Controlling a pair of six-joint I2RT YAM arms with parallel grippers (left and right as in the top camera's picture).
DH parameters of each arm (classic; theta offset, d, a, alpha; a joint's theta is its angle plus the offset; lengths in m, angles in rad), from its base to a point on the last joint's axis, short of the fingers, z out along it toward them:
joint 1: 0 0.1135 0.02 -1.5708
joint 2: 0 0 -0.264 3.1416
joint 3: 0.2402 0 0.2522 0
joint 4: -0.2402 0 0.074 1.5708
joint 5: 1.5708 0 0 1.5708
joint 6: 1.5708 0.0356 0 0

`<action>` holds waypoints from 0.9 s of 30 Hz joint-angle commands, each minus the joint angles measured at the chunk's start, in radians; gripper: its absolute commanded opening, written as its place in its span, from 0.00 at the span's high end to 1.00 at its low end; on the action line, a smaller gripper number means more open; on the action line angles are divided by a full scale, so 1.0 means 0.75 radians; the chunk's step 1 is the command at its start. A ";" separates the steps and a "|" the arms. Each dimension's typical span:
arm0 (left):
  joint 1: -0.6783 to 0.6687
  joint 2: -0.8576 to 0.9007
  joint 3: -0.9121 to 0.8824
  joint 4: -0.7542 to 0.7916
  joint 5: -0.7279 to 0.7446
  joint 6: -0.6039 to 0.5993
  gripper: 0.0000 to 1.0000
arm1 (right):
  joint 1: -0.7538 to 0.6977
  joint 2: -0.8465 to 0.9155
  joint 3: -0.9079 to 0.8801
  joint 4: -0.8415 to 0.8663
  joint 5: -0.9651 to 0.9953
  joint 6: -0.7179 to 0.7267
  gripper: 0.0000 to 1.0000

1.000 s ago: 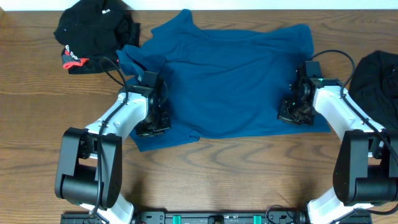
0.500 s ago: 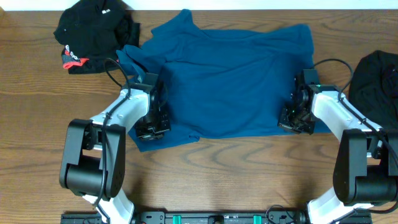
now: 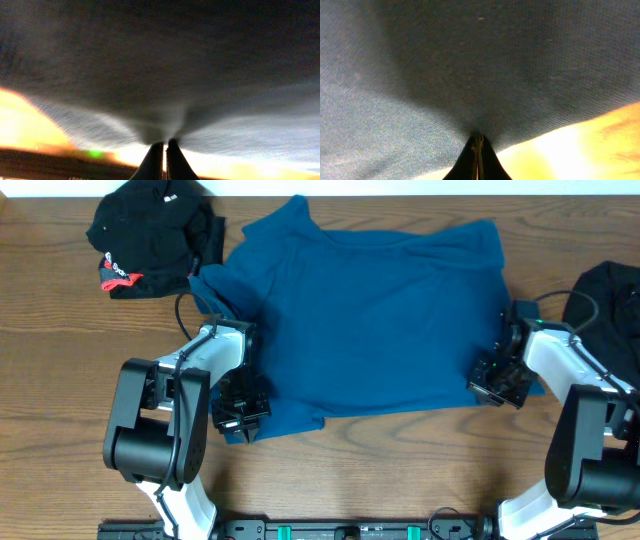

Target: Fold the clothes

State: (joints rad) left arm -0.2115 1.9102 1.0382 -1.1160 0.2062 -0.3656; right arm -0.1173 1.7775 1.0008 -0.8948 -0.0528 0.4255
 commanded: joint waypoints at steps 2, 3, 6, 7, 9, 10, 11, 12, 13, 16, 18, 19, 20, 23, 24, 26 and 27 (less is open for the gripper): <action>-0.004 0.011 -0.009 -0.048 -0.010 0.007 0.94 | -0.065 -0.014 -0.011 -0.035 0.077 0.066 0.99; -0.004 0.011 -0.009 -0.057 -0.010 0.007 0.94 | -0.073 -0.014 -0.011 -0.047 0.101 0.085 0.99; -0.006 0.011 -0.010 -0.074 -0.011 0.009 0.94 | -0.099 -0.014 -0.011 -0.084 0.182 0.139 0.99; -0.005 0.011 -0.011 -0.079 -0.011 0.012 0.94 | -0.109 -0.014 -0.011 -0.093 0.202 0.151 0.99; -0.005 0.007 -0.021 -0.082 -0.010 0.012 0.94 | -0.126 -0.014 -0.011 -0.107 0.216 0.161 0.99; -0.005 0.002 -0.028 -0.084 -0.010 0.011 0.94 | -0.134 -0.014 -0.011 -0.114 0.215 0.161 0.99; -0.006 -0.006 -0.038 -0.093 -0.010 0.011 0.94 | -0.141 -0.014 -0.011 -0.120 0.216 0.162 0.99; -0.008 -0.016 -0.050 -0.097 -0.010 0.011 0.94 | -0.150 -0.014 -0.011 -0.130 0.223 0.175 0.99; -0.011 -0.031 -0.066 -0.101 -0.010 0.011 0.94 | -0.156 -0.014 -0.011 -0.142 0.241 0.199 0.99; -0.027 -0.106 -0.122 -0.101 -0.011 -0.005 0.94 | -0.171 -0.015 -0.011 -0.174 0.338 0.262 0.99; -0.040 -0.182 -0.148 -0.101 -0.011 -0.018 0.94 | -0.183 -0.017 -0.011 -0.191 0.380 0.291 0.99; -0.047 -0.220 -0.154 -0.101 -0.011 -0.027 0.94 | -0.189 -0.020 -0.011 -0.194 0.380 0.291 0.99; -0.050 -0.262 -0.155 -0.101 -0.014 -0.038 0.94 | -0.196 -0.022 -0.011 -0.194 0.378 0.290 0.99; -0.057 -0.420 -0.155 -0.070 -0.029 -0.049 0.94 | -0.198 -0.049 -0.011 -0.193 0.353 0.283 0.99; -0.056 -0.485 -0.154 -0.060 -0.048 -0.054 0.94 | -0.193 -0.069 -0.011 -0.193 0.355 0.278 0.99; -0.056 -0.596 -0.146 -0.045 -0.091 -0.074 0.94 | -0.188 -0.124 -0.010 -0.192 0.352 0.278 0.99; -0.056 -0.650 -0.142 -0.036 -0.113 -0.080 0.94 | -0.185 -0.166 -0.009 -0.184 0.341 0.268 0.99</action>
State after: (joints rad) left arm -0.2523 1.5261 0.9188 -1.1473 0.1814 -0.3954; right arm -0.2588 1.7405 0.9962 -1.0374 0.1879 0.6136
